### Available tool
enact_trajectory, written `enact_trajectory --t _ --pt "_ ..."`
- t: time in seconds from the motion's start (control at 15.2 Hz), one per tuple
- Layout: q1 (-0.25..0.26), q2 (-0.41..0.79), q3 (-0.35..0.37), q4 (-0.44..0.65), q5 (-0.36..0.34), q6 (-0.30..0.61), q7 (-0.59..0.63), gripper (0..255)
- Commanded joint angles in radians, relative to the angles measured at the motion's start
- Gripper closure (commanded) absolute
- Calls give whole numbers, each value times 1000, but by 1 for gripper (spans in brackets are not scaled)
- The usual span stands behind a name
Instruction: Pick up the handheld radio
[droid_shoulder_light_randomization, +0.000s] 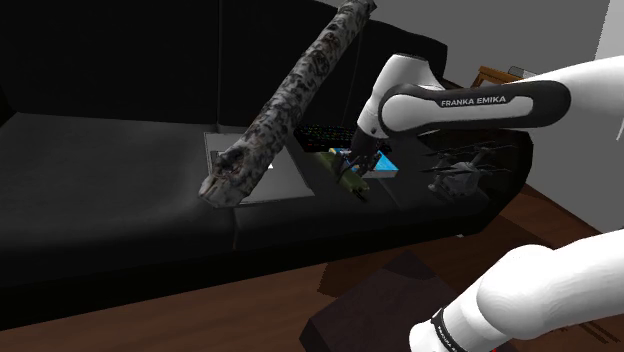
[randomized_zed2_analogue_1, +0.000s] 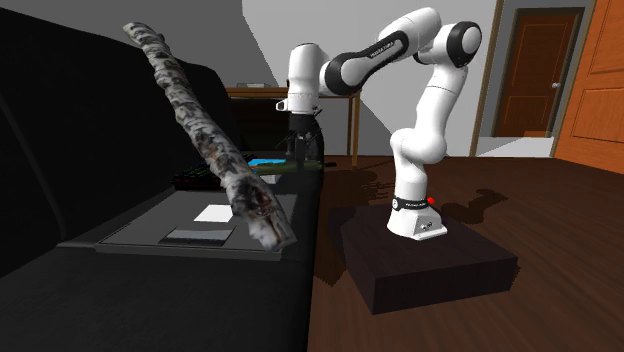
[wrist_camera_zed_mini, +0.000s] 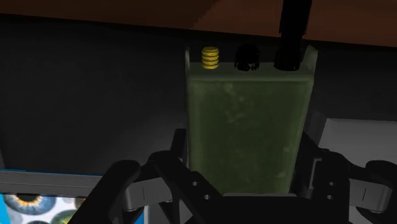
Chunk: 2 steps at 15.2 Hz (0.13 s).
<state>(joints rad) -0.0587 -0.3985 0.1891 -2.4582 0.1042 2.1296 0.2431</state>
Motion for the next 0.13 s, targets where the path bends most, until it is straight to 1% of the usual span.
enact_trajectory --t 0.0,0.07 --pt "0 -7 -2 11 0 -18 -1 255" --pt "0 -7 -2 11 0 -18 -1 255"
